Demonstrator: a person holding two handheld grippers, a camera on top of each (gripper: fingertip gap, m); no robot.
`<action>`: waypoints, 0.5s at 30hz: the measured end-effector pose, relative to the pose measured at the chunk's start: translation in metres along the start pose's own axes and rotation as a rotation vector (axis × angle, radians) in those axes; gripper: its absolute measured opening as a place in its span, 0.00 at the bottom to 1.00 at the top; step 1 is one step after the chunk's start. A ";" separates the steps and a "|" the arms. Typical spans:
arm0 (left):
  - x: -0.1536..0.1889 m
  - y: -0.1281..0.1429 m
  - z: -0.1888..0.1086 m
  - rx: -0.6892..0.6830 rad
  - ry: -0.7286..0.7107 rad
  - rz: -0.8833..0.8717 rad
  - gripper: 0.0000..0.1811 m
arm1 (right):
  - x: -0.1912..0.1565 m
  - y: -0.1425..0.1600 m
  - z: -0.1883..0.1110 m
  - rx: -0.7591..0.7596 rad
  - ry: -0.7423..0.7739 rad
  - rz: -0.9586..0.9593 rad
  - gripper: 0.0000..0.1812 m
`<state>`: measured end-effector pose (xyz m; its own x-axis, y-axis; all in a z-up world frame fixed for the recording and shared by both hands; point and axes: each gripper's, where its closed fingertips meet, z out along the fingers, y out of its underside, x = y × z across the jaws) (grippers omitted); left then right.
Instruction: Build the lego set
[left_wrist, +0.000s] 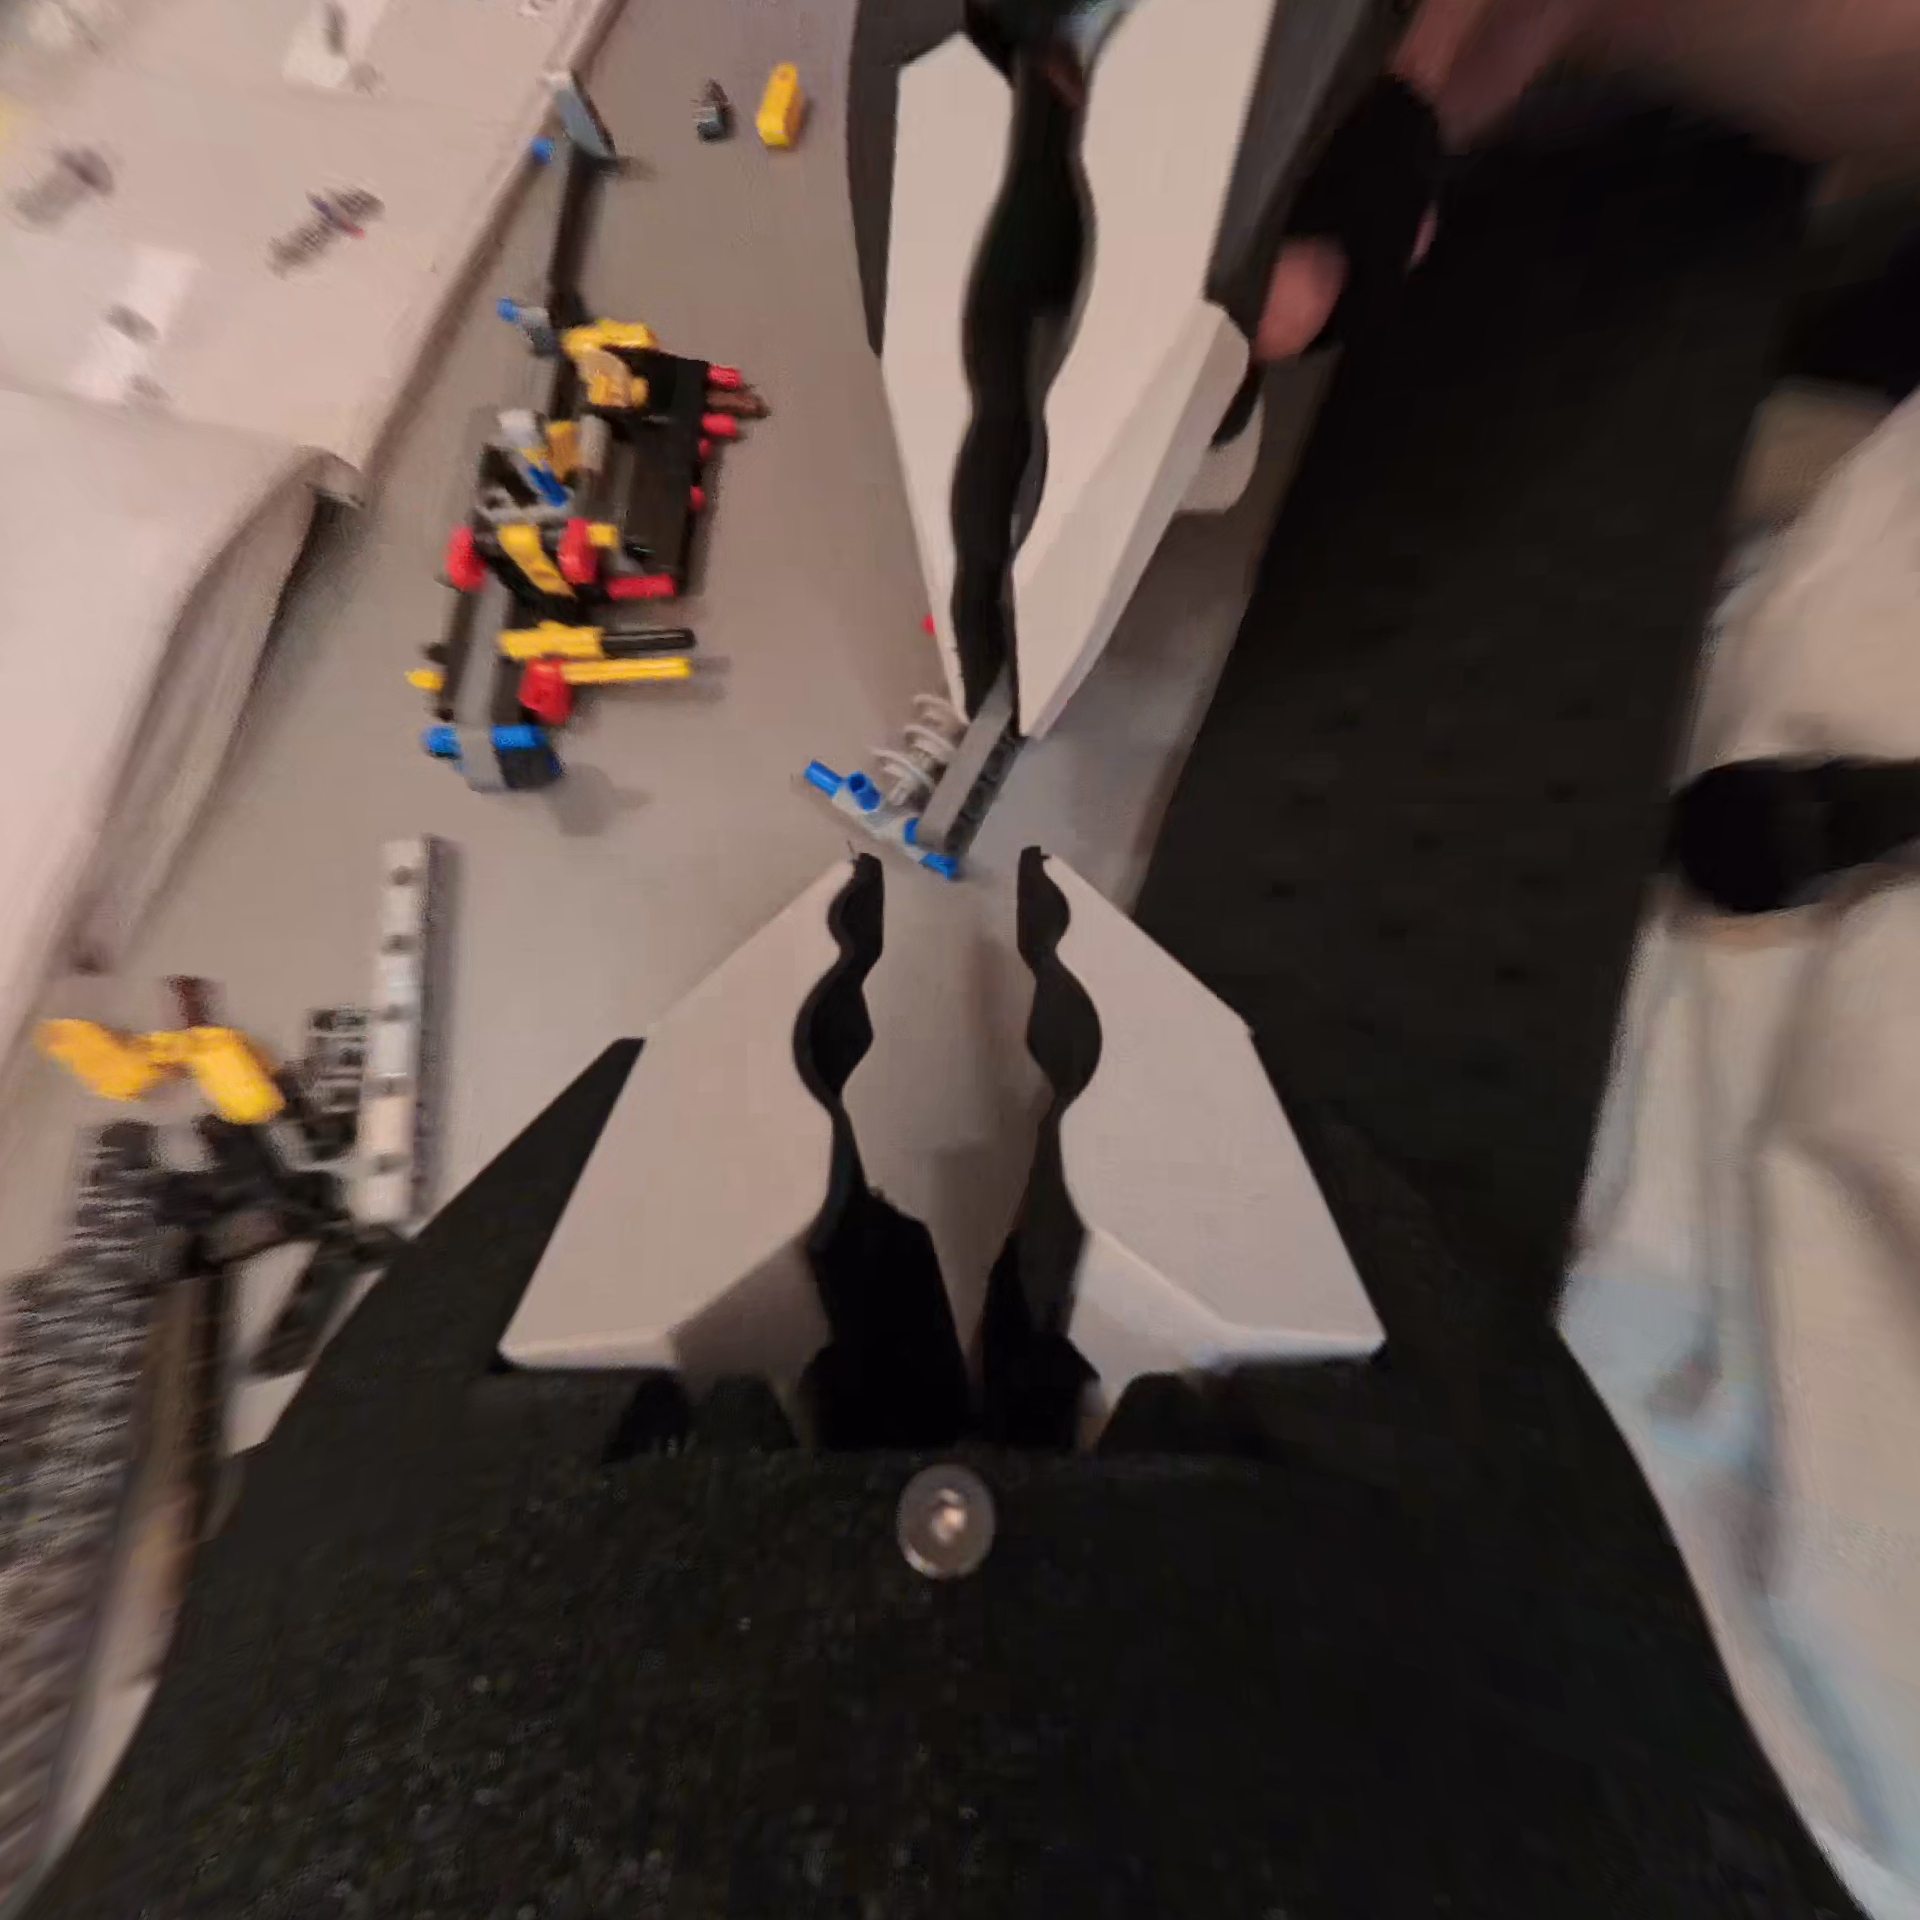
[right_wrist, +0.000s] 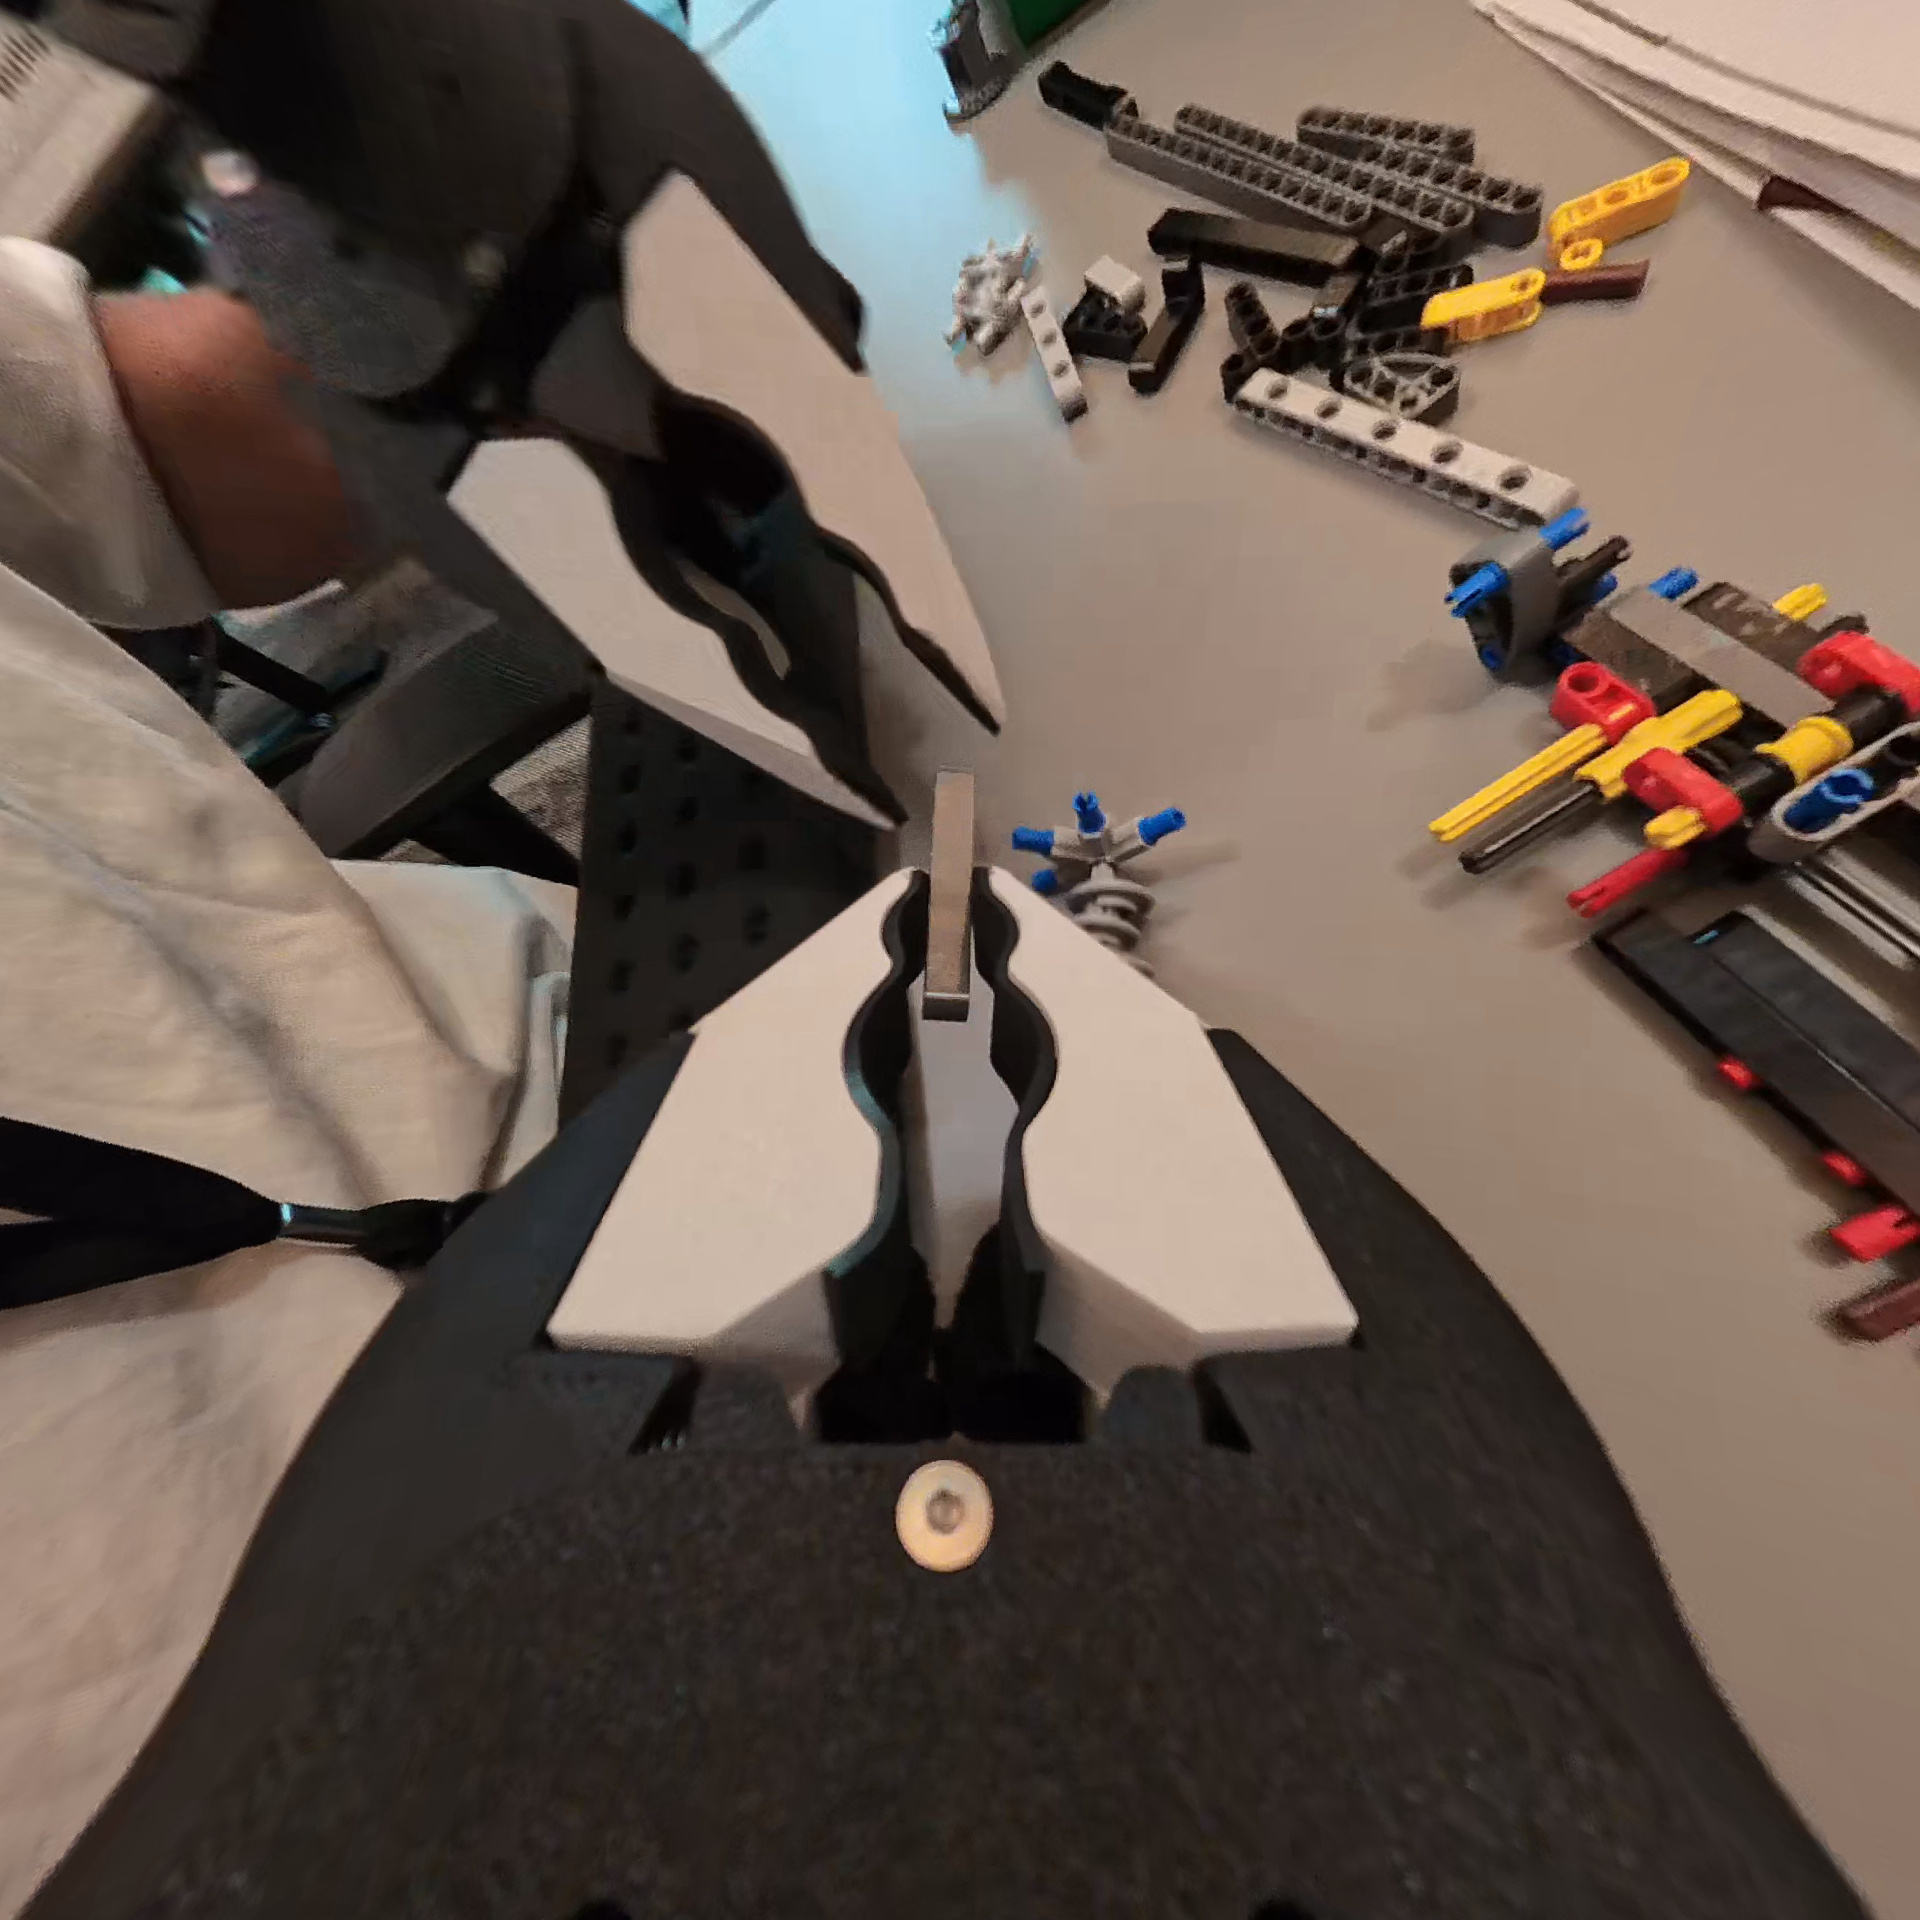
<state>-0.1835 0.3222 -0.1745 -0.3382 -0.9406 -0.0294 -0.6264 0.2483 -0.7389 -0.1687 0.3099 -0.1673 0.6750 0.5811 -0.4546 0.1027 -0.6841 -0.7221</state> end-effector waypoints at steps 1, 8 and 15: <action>0.003 -0.002 -0.001 0.039 0.083 -0.086 0.14 | -0.002 -0.003 0.000 0.014 -0.016 0.004 0.04; -0.001 -0.013 -0.010 0.135 0.389 -0.319 0.01 | -0.003 -0.002 0.005 0.023 -0.010 0.005 0.04; 0.004 -0.004 -0.005 0.093 0.468 -0.254 0.08 | -0.002 0.000 0.005 0.051 -0.005 0.038 0.04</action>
<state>-0.1858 0.3180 -0.1679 -0.4740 -0.7596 0.4454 -0.6718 -0.0150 -0.7405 -0.1736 0.3106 -0.1689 0.6740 0.5572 -0.4850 0.0390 -0.6824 -0.7299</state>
